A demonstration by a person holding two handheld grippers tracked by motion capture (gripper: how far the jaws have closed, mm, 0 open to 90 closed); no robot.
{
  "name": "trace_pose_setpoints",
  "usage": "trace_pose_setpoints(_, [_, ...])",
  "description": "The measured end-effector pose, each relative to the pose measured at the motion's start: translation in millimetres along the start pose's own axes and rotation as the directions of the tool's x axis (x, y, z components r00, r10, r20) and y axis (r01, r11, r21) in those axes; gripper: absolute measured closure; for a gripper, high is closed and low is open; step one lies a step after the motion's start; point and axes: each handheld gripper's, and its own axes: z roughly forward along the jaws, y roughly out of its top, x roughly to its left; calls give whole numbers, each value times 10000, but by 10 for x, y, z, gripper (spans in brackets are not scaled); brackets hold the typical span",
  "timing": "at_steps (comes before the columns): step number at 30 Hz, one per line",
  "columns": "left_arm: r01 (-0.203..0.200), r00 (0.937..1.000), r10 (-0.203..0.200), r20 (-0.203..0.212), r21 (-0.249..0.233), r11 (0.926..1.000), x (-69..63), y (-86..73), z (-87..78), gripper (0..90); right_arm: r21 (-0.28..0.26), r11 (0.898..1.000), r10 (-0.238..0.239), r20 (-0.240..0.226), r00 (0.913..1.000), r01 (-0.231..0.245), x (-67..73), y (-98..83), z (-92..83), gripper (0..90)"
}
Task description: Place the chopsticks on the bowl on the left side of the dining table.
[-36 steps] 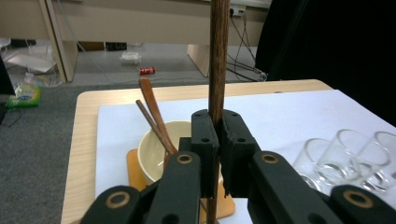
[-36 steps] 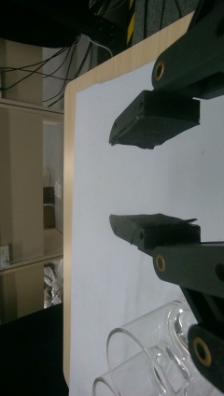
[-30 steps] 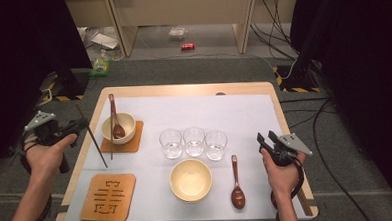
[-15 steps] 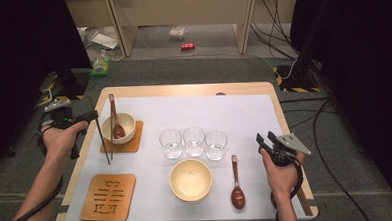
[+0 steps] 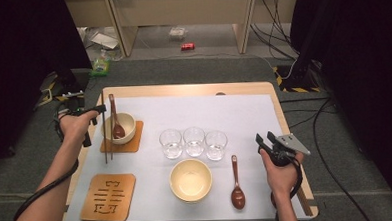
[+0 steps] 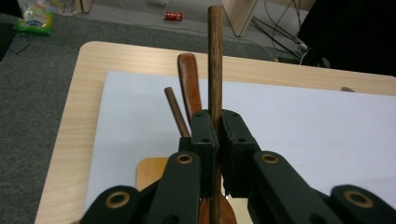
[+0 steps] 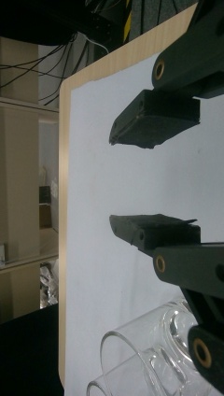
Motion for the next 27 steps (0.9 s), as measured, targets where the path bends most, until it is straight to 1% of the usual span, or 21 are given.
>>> trace_pose_setpoints(2, [22,9998,-20,-217,79,10000,8,-9,44,843,20,10000,-5,-3,10000,5,1,0,0,540])
trace_pose_setpoints(4, [212,9992,-208,-337,105,9997,21,-19,78,843,-8,10000,-3,-1,10000,3,0,2,0,540])
trace_pose_setpoints(5, [256,9985,-250,-488,124,9996,30,-25,99,842,-31,10000,3,2,10000,-3,-1,2,1,540])
trace_pose_setpoints(9, [455,9963,-435,-740,251,9987,43,-44,165,840,19,10000,-12,5,10000,12,-1,-4,3,540])
trace_pose_setpoints(12, [699,9938,-668,-890,320,9970,43,-60,215,838,42,10000,-41,-21,10000,41,7,-7,8,540])
trace_pose_setpoints(21, [1198,9873,-1145,-1101,423,9919,78,-99,284,834,99,9999,-56,-42,10000,56,12,-13,10,537])
trace_pose_setpoints(27, [1416,9837,-1348,-1188,504,9886,80,-114,331,833,64,9999,-103,-55,9999,103,11,-10,12,535])
